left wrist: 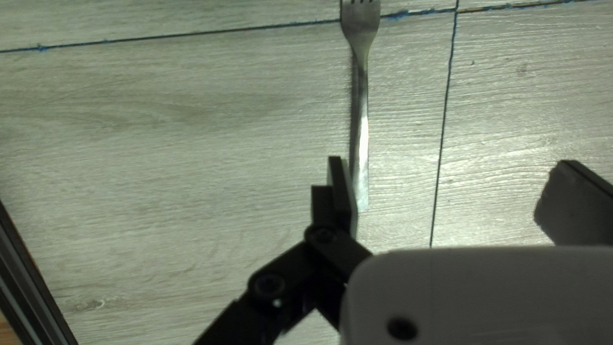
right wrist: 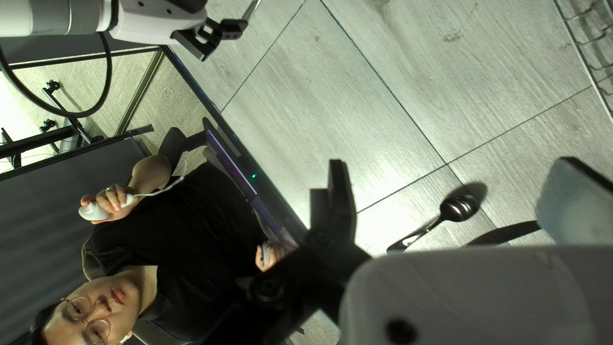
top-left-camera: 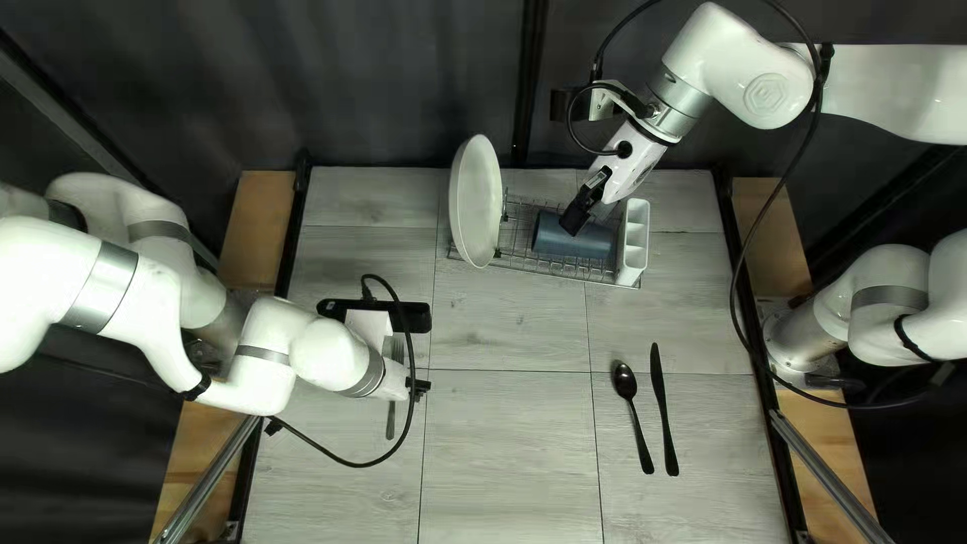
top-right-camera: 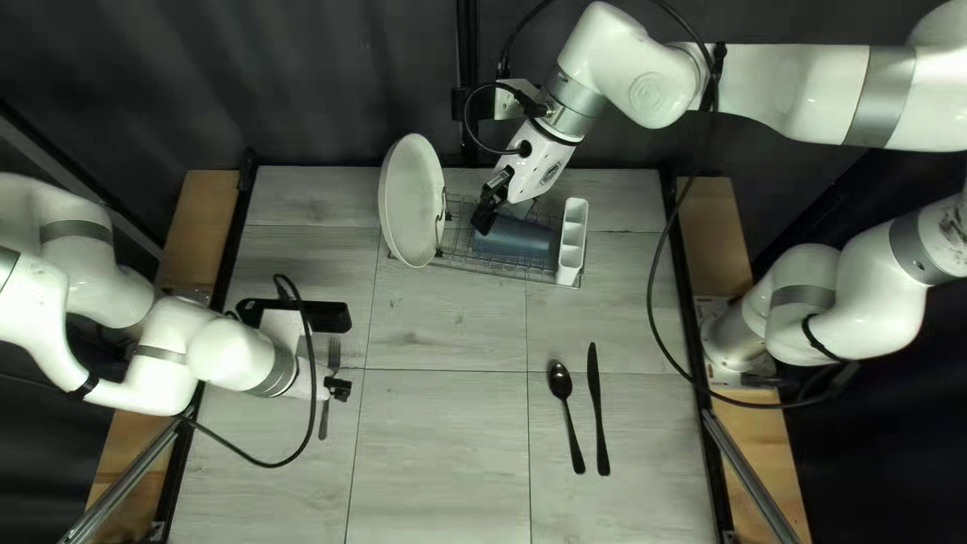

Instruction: Pick up and place plate onto table. Place down one fork to the left of the plate. Place spoon and knife to the right of the plate. Place cup above the knife and spoon

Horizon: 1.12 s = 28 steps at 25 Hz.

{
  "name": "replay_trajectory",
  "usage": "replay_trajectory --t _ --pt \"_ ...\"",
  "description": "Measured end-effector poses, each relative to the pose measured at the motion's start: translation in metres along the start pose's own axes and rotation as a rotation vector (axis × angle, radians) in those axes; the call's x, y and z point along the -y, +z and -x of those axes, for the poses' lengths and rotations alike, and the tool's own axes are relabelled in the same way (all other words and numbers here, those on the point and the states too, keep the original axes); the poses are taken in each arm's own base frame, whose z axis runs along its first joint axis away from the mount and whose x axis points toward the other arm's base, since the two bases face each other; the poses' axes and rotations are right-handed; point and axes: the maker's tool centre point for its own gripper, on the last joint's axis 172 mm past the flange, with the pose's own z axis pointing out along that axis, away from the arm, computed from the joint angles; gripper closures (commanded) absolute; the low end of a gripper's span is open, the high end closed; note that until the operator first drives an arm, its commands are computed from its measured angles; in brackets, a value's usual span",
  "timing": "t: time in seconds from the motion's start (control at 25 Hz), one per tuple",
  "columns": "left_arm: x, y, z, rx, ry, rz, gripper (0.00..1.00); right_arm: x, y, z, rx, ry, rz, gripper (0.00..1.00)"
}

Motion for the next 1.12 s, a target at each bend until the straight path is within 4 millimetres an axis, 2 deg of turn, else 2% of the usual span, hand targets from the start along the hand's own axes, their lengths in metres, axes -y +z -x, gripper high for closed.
replay_trajectory --t 0.08,0.2,0.28,0.36,0.72,0.8,1.04,1.12 --pt "0.003 -0.017 -0.020 -0.007 0.046 0.023 0.00 0.000 0.000 0.000 0.000 0.000 0.000 0.00" --pt "0.013 -0.052 -0.052 -0.022 0.200 0.074 0.00 0.000 0.000 0.000 0.000 0.000 0.000 0.00" --pt "0.025 -0.067 -0.064 -0.021 0.293 0.089 0.00 0.000 0.000 0.000 0.000 0.000 0.000 0.00" --pt "0.033 -0.071 -0.068 -0.017 0.337 0.090 0.00 0.000 0.000 0.000 0.000 0.000 0.000 0.00" --pt "0.036 -0.071 -0.069 -0.014 0.348 0.089 0.00 0.000 0.000 0.000 0.000 0.000 0.000 0.00" --pt "0.039 -0.077 -0.077 -0.013 0.354 0.093 0.00 0.000 0.000 0.000 0.000 0.000 0.000 0.00" --pt "0.074 -0.139 -0.142 -0.108 0.553 0.193 0.00 0.000 0.000 0.000 0.000 0.000 0.000 0.00" --pt "0.090 -0.144 -0.155 -0.126 0.608 0.214 0.00 0.000 0.000 0.000 0.000 0.000 0.000 0.00"
